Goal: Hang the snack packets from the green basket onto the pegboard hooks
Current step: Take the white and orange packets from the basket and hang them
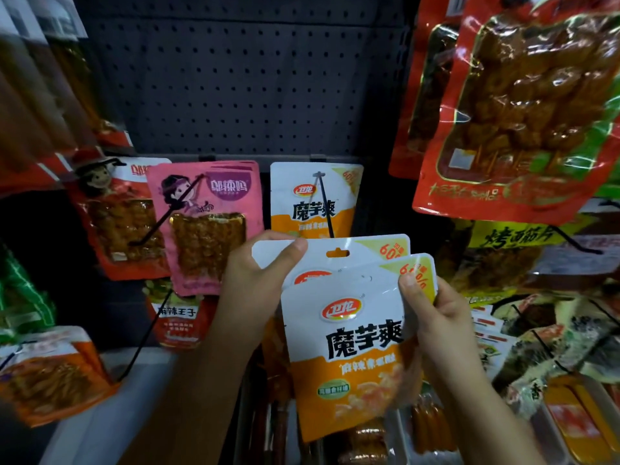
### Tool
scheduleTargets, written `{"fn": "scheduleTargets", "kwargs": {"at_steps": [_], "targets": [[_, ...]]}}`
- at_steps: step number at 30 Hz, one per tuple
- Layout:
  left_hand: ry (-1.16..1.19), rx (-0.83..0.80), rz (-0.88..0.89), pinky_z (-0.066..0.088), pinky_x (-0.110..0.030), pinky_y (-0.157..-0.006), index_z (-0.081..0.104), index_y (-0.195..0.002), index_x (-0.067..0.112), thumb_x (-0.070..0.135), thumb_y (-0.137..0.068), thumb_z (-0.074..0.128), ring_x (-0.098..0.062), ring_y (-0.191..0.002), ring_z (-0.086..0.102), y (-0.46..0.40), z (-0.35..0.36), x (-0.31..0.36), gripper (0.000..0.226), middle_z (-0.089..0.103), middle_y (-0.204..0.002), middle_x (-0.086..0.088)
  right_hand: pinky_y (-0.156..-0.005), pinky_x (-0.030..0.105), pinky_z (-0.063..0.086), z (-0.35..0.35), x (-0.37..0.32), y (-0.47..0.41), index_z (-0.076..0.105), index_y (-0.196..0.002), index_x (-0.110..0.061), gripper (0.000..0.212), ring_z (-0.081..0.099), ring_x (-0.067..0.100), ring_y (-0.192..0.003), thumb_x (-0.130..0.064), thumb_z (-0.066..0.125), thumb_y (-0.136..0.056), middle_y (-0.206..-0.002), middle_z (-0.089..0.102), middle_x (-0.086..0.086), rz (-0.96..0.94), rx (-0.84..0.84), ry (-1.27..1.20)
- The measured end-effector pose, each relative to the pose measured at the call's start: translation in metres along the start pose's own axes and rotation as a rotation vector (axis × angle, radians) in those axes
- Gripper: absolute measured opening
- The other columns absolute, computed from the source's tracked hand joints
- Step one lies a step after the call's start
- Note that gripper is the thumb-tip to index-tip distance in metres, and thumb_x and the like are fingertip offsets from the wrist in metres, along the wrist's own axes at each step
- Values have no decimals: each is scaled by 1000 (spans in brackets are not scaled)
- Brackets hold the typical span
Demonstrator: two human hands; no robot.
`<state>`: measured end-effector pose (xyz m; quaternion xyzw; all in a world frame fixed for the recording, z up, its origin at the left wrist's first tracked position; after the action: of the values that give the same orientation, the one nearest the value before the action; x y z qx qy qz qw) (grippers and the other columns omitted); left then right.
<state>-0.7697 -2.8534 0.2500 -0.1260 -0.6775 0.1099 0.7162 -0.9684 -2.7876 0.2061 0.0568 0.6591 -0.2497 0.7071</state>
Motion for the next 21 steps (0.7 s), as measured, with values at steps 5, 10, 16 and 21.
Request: {"fn": "scheduleTargets", "kwargs": {"at_steps": [5, 10, 16, 21], "targets": [[15, 3, 55, 52, -20, -57, 70, -70, 33, 29, -78, 70, -8, -68, 67, -4, 5, 3, 9, 70, -69, 10, -70, 35, 58, -1, -3, -5, 74, -84, -21, 18, 73, 25, -85, -31, 59, -85, -90, 76, 5, -29, 2, -18], [35, 14, 12, 46, -15, -47, 70, -68, 31, 20, -86, 66, -4, -58, 64, -7, 4, -2, 21, 69, -64, 10, -69, 48, 50, 0, 0, -11, 73, -87, -21, 17, 66, 45, -79, -32, 59, -88, -89, 69, 24, -46, 3, 10], [28, 6, -30, 50, -20, -53, 69, -74, 28, 24, -84, 67, -10, -68, 69, -15, 0, -16, 11, 73, -73, 5, -74, 63, 51, 3, 8, -13, 73, -87, -27, 16, 67, 42, -86, -37, 60, -88, -88, 73, 13, -19, 24, 45], [57, -80, -79, 51, -17, -53, 71, -94, 22, 18, -85, 66, -8, -69, 70, -27, -9, -30, 11, 75, -84, 5, -75, 70, 45, 8, 11, -24, 73, -87, -22, 17, 59, 54, -92, -29, 58, -93, -90, 70, 22, 15, 33, 63]]}}
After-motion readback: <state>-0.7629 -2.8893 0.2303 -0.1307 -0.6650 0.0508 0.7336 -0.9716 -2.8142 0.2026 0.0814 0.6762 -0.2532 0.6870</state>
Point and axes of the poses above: each hand's wrist, its own y-axis away from the middle knuckle, its own z-axis out of the palm, x = y × z, the point moved 2 cm from there along -y, towards the middle knuckle
